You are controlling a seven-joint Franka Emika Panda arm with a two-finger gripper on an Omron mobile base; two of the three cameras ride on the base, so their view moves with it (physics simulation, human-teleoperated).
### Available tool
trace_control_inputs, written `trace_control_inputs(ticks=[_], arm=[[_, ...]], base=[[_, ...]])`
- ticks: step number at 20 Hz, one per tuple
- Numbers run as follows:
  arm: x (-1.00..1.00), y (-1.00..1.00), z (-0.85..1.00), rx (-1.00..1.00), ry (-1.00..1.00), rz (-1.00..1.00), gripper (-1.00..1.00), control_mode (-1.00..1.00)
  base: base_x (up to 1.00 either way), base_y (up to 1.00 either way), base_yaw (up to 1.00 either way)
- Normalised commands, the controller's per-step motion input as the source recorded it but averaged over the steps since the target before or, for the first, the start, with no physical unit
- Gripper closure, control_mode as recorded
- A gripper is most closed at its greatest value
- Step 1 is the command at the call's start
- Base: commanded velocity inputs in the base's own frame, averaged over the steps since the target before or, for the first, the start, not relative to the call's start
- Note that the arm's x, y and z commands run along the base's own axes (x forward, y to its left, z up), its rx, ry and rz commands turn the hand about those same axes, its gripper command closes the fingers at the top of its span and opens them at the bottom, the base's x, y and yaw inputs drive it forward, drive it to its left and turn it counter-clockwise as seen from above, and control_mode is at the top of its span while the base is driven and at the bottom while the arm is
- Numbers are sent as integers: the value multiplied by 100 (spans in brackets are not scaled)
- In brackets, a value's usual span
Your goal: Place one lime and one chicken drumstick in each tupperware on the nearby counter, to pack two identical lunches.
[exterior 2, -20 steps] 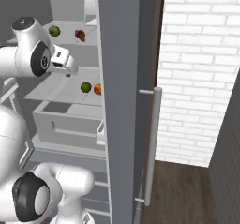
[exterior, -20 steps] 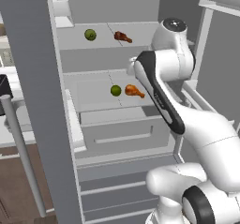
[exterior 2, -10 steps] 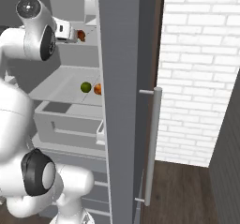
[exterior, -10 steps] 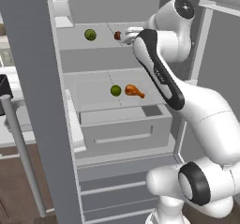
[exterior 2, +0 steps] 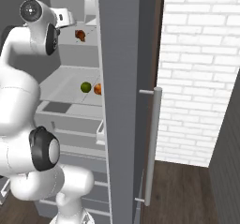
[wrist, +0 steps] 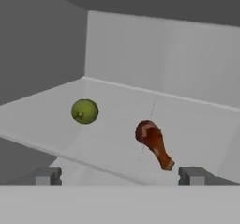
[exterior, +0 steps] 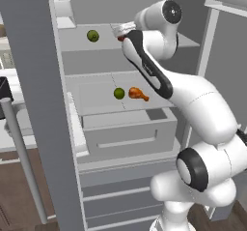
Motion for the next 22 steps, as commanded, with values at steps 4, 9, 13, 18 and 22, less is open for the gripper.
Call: trace_control_inputs(ticks=[4,9,13,18,22], arm=[[54,6,22,-20,-7,1,-100,-100],[60,-19,-2,-10,9,-1,-100,-100],[40,-45,-37,-1,24,-2,-100,-100],[22,-24,-51,0,21,0,-100,-100],[37,6,-26,0,12,0,-100,-100]], base=[[0,0,0],[0,0,0],[0,0,0],[0,0,0],[0,0,0]])
